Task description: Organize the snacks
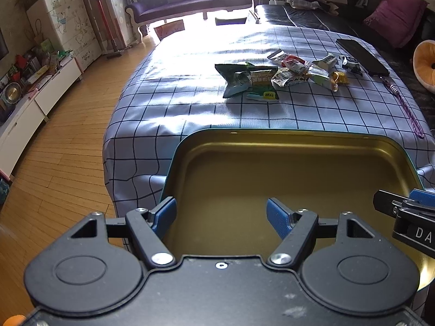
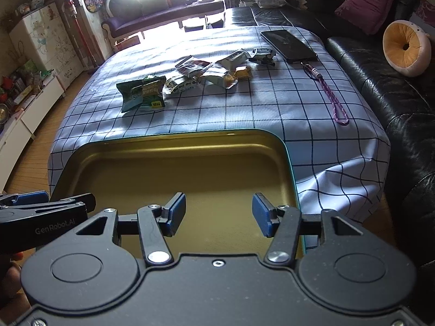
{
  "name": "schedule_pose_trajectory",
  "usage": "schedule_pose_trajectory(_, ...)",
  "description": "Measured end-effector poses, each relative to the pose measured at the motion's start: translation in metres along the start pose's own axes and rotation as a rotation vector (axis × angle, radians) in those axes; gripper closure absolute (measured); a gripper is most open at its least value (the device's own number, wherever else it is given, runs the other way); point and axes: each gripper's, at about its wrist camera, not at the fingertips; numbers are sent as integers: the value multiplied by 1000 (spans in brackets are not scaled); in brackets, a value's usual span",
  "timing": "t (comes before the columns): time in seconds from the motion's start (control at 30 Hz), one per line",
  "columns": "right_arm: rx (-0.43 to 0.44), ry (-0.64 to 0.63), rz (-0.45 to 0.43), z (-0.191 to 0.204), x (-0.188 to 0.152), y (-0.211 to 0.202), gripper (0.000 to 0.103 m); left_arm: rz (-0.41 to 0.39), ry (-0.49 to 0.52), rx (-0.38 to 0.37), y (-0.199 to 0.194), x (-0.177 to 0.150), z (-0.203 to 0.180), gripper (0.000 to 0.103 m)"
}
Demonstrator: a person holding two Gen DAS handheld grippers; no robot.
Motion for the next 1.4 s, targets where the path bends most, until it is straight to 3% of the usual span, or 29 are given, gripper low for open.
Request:
schedule_pose_trajectory(0.8, -19, -2, 12, 2, 0, 2, 43, 26, -11, 21, 10, 2, -3, 31)
schedule_pose_trajectory(1.4, -20, -5, 13, 3, 0, 1, 43, 52, -17, -35, 17, 3, -2, 31)
Point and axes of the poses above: each gripper's, at about its wrist camera, not at the fingertips, and y roughly the way its jaws point, z to its left, x to its top, and after that the axes turned 7 degrees about z, right-handed
